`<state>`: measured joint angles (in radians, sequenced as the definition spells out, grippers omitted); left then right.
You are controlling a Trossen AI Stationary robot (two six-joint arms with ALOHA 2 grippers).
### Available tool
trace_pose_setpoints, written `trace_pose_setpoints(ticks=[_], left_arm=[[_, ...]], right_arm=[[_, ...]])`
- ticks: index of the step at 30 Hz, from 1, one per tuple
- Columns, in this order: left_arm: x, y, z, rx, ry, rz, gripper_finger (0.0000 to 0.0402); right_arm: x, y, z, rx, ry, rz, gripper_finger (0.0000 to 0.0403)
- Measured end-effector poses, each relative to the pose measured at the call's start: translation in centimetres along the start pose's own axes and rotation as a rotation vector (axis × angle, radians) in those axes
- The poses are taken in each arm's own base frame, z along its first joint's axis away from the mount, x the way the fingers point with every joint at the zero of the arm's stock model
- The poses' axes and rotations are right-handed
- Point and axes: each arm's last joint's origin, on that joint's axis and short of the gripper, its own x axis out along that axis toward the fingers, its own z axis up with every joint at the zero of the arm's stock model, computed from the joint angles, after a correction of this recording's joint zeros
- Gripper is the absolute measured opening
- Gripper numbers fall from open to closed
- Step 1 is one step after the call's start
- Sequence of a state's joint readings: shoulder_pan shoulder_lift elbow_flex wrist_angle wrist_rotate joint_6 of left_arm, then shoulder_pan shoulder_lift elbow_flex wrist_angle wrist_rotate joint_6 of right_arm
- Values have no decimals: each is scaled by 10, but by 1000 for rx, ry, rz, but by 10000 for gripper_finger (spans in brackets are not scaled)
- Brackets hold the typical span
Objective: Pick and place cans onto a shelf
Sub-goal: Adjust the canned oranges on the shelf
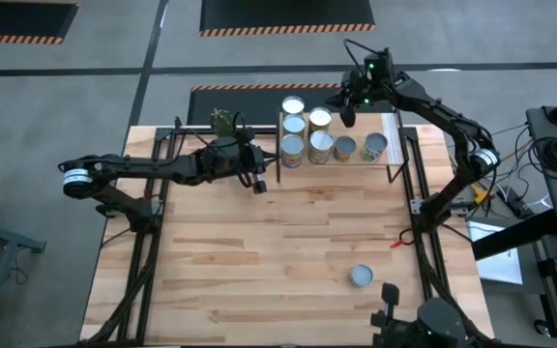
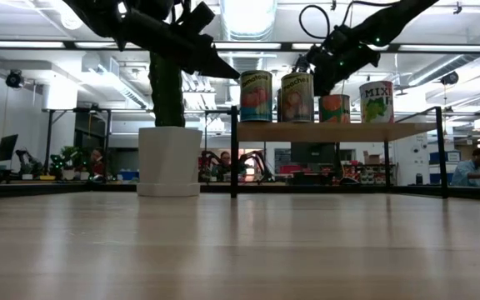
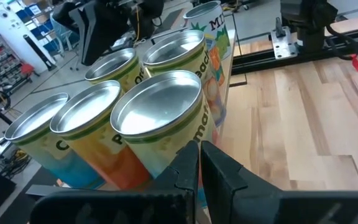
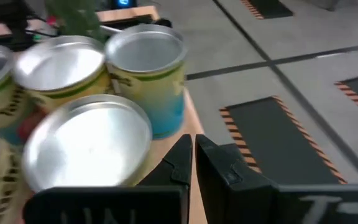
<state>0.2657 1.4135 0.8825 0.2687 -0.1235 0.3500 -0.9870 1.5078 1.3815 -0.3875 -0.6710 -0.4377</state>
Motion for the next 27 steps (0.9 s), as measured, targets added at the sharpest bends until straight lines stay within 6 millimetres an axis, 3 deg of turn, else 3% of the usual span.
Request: trace_pose_setpoints(ticks=[27], left_arm=[[0,3,1,-5,-18,13,0]], right_arm=[[5,8,-2,6,8,73,9]])
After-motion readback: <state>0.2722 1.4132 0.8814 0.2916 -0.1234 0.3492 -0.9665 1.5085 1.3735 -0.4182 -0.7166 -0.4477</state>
